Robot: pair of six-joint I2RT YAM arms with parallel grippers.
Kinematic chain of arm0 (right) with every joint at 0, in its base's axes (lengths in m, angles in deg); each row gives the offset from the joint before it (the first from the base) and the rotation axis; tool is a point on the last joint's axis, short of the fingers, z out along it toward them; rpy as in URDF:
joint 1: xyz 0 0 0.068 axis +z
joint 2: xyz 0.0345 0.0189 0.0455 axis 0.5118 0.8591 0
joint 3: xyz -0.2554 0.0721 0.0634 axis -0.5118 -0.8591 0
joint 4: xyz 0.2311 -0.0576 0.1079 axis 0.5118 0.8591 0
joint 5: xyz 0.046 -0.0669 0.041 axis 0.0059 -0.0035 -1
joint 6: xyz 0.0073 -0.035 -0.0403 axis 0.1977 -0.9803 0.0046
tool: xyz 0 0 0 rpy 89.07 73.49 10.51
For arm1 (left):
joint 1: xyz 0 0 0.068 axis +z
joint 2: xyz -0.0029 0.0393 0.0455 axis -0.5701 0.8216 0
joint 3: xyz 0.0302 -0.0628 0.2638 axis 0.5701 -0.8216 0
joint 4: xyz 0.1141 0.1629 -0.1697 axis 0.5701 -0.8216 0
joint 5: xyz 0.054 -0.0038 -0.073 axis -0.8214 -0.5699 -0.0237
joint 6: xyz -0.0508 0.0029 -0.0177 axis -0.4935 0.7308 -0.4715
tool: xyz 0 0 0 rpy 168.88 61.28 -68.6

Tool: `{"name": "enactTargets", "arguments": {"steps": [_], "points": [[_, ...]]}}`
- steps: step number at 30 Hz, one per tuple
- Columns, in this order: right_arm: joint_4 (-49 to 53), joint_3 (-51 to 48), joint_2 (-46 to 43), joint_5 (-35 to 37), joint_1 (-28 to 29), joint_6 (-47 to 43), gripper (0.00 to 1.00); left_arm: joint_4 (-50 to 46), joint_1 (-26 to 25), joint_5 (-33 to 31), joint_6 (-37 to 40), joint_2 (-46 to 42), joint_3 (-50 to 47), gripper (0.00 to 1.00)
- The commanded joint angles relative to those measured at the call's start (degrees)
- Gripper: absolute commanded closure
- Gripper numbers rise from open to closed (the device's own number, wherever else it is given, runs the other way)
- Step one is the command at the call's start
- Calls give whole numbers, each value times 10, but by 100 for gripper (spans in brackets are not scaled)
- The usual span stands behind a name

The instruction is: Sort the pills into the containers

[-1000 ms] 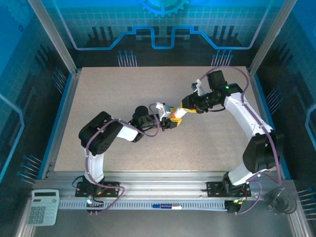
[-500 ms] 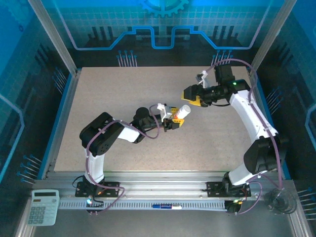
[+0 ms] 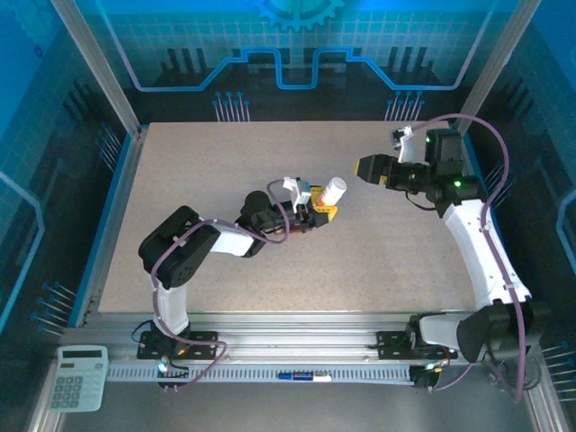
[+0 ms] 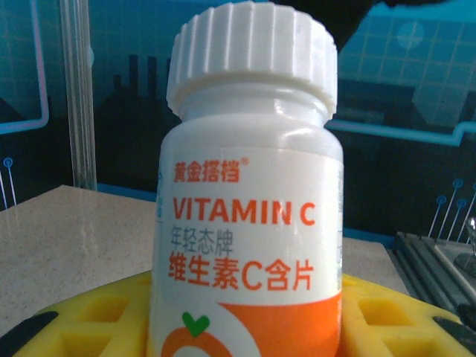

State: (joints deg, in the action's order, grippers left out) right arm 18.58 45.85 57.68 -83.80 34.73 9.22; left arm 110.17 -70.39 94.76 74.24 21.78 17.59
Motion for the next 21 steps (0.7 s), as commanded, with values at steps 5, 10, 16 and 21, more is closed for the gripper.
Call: {"name": "enactTargets", "arguments": {"steps": [5,10,16,21], "points": [[-112,-28,-36,-1,16,-34,22,27,-2,-13,-64,-28,33,100],[-111,-20,-27,4,46,-53,18,28,-2,-11,-84,-28,42,100],[-100,-6,-14,24,81,-75,17,28,-2,-6,-101,-28,50,100],[-90,1,-5,30,95,-83,17,27,-2,-4,-106,-29,51,100]]}}
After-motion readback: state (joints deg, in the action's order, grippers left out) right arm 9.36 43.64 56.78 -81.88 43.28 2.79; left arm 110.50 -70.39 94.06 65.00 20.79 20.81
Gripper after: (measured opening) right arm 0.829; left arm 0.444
